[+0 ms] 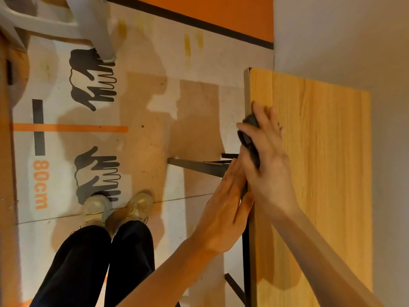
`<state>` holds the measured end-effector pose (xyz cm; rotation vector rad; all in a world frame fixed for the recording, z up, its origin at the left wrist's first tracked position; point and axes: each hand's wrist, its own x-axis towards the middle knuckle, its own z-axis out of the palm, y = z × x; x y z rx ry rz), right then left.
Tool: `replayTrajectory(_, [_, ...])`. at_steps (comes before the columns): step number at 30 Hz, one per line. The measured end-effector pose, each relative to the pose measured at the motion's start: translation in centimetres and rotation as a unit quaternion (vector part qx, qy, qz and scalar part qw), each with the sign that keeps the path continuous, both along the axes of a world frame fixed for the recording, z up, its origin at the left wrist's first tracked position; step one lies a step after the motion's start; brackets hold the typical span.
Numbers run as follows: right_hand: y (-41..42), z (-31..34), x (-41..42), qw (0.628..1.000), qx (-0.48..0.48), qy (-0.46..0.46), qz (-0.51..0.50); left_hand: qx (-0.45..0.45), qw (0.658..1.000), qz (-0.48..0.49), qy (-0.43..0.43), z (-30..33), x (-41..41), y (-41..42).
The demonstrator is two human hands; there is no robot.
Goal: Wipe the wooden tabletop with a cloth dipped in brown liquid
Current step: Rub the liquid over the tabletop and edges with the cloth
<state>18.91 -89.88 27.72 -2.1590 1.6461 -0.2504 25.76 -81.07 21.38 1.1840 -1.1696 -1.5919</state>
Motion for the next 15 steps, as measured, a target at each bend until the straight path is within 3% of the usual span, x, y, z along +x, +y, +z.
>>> replayTrajectory(8, [-11.0, -1.1, 3.1, 0.999, -0.028, -0.023, -0.011, 0.004, 0.999, -0.01, -0.036, 0.1, 0.0, 0.1])
replayTrajectory(15, [-8.3, -1.2, -0.4, 0.996, -0.032, -0.073, -0.043, -0.051, 0.992, 0.02, -0.11, 0.6, 1.8, -0.4])
